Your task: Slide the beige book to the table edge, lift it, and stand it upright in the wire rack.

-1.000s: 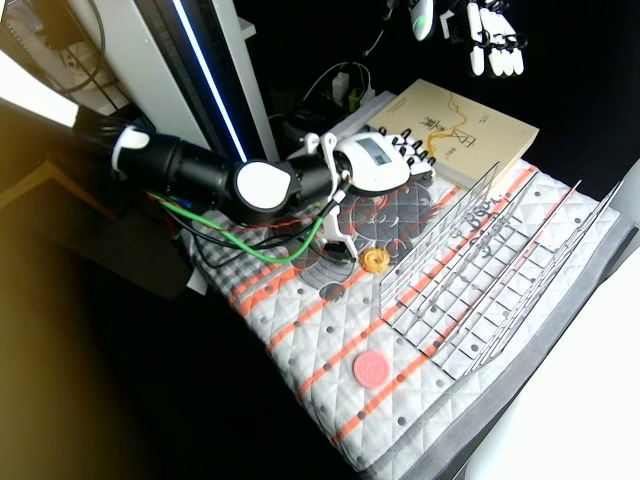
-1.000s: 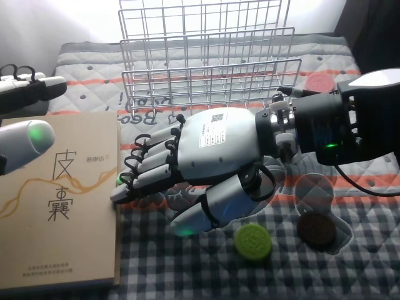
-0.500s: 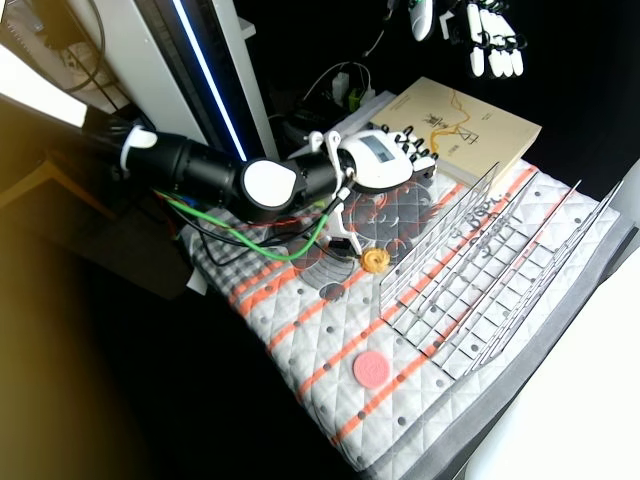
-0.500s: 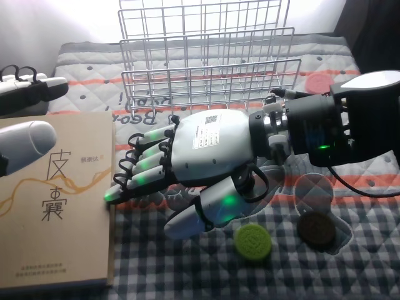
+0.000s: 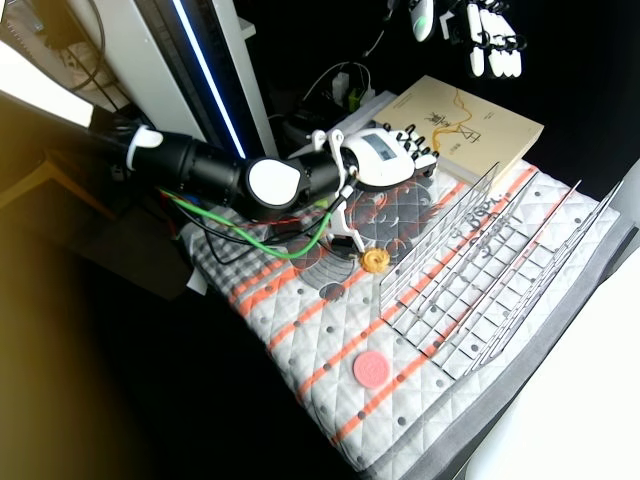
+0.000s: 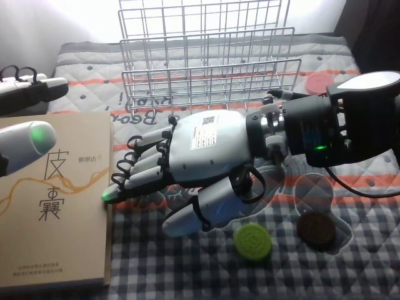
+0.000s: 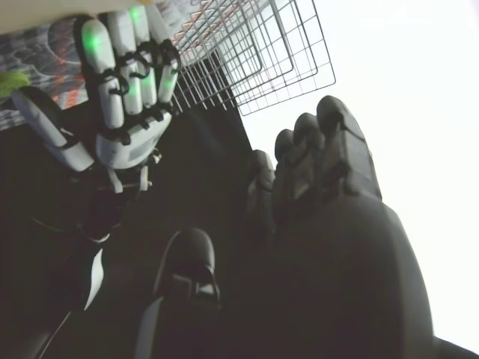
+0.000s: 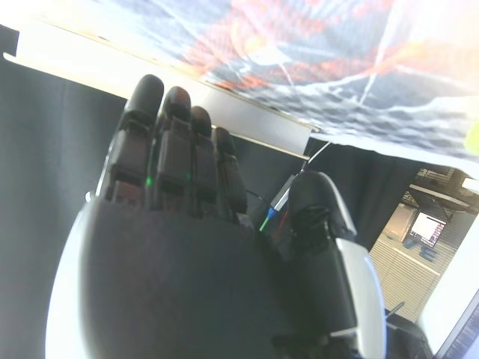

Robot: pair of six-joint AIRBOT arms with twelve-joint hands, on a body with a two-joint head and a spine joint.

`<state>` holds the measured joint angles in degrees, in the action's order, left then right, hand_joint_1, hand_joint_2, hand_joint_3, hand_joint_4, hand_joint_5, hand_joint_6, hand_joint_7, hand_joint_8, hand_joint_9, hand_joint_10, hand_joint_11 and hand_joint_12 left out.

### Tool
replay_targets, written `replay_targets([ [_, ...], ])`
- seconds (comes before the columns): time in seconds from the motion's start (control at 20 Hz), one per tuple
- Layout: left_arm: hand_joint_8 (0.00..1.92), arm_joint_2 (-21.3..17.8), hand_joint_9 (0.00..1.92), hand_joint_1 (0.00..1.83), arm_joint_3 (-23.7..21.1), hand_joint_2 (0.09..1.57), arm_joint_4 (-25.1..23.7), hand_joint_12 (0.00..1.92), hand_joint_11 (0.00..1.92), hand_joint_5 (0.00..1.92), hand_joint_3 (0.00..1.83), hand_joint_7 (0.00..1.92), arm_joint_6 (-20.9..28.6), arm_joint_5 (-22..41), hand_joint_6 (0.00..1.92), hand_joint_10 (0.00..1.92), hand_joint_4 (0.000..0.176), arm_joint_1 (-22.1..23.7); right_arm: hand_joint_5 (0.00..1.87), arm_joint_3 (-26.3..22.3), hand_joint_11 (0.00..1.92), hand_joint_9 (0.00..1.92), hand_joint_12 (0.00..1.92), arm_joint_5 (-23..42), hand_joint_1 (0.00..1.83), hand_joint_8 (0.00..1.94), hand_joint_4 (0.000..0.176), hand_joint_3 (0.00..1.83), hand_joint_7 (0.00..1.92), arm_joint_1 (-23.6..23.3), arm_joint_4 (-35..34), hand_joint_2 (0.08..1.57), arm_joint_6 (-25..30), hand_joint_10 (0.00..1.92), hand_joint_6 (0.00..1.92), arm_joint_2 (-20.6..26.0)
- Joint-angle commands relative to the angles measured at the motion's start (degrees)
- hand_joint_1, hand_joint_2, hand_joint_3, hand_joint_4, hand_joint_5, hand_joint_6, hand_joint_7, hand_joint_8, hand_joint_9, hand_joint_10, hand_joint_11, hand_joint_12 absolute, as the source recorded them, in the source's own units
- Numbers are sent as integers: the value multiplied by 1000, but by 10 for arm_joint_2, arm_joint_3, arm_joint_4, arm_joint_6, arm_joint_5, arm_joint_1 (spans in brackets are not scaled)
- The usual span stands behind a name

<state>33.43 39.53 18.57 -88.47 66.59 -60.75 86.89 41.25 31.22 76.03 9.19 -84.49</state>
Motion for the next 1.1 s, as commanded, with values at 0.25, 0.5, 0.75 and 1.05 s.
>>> replay_targets([
  [0.25,1,14,211,202,12,1343,44,610,0,390,1,274,2,81,1,7,0,1,145,1,12,308,872,28,9,1,21,0,240,-11,-38,1388,1,0,0,-3],
  [0.5,1,14,240,250,16,1295,73,730,0,364,0,262,43,128,0,3,0,-31,166,3,53,341,927,27,56,7,16,0,259,-11,-38,1387,0,11,4,-4],
  [0.75,3,14,345,255,21,1295,110,1139,0,338,0,247,104,180,1,25,0,-84,159,7,81,340,849,26,14,0,22,0,256,-11,-38,1382,-1,1,1,-11],
  [1.05,2,15,283,284,29,1240,143,957,0,359,0,271,176,218,1,7,1,-137,162,7,40,339,902,24,39,1,21,2,259,-11,-37,1381,-1,0,0,-12],
])
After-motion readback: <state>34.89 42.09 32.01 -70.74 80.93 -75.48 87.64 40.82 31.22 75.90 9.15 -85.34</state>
